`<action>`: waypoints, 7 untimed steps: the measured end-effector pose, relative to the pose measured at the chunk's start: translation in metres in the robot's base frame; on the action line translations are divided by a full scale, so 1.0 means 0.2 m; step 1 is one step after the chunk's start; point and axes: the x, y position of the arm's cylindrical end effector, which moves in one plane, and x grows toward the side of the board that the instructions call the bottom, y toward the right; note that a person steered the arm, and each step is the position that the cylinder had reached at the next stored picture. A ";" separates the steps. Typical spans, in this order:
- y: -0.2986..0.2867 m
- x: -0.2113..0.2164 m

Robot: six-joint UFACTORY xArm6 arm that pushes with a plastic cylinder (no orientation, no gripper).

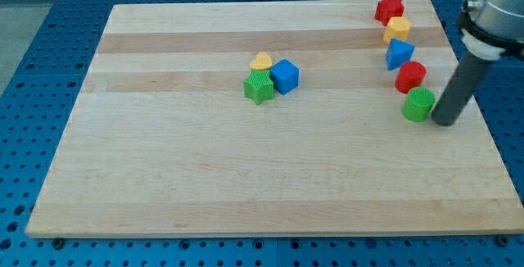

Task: Move the red circle along with a green circle to the group of blocks at the center

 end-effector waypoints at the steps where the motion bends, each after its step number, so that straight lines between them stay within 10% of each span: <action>1: -0.31 -0.06; 2: -0.50 -0.14; 5: 0.10 0.04; 7: 0.13 -0.34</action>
